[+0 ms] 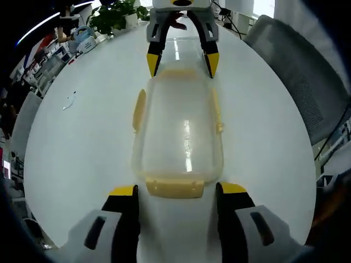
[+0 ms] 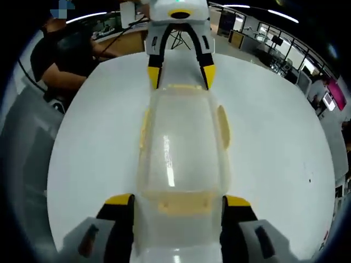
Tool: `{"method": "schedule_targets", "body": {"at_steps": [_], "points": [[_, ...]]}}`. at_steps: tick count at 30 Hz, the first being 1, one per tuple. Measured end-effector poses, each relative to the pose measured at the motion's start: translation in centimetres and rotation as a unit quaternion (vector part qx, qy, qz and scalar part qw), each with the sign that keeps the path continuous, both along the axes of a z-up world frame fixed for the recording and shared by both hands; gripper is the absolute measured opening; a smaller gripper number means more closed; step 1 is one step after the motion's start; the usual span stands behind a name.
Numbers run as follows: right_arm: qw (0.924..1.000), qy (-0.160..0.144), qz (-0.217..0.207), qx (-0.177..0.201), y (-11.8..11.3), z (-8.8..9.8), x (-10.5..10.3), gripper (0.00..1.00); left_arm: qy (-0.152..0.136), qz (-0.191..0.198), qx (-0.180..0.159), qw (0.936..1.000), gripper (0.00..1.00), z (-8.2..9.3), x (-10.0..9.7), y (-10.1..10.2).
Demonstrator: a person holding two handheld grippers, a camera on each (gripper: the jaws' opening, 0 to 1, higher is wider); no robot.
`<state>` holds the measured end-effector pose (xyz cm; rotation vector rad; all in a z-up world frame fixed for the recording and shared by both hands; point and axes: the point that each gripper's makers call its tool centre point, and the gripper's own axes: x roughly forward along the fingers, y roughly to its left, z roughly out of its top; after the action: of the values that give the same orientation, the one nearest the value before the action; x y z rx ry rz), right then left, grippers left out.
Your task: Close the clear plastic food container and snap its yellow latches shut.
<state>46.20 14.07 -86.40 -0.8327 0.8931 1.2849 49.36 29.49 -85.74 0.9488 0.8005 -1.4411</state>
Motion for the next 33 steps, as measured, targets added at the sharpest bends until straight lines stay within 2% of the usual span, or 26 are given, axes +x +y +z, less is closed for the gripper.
{"method": "schedule_targets", "body": {"at_steps": [7,11,22,27,29,33], "points": [[1.0000,0.004,-0.001,0.000,0.01,-0.02,0.17,0.60,0.004,-0.020,0.003,0.9998,0.49,0.02,-0.23,-0.14],[1.0000,0.006,-0.001,0.000,0.10,0.01,0.13,0.58,0.010,-0.020,0.006,0.9997,0.44,-0.09,-0.28,-0.18],[0.9999,0.010,0.000,0.003,0.14,-0.13,0.23,0.56,0.014,-0.019,0.010,0.9997,0.40,-0.27,-0.56,-0.06],[0.9999,0.009,0.010,-0.003,-0.18,0.01,0.15,0.46,0.014,-0.019,0.008,0.9997,0.39,-0.23,-0.53,0.03],[0.9998,0.007,0.016,-0.006,-0.33,0.07,0.18,0.37,0.014,-0.019,0.007,0.9997,0.39,-0.20,-0.54,0.02],[0.9998,0.007,0.014,-0.009,-0.31,0.08,0.22,0.37,0.013,-0.018,0.004,0.9997,0.39,-0.18,-0.54,0.01]]}}
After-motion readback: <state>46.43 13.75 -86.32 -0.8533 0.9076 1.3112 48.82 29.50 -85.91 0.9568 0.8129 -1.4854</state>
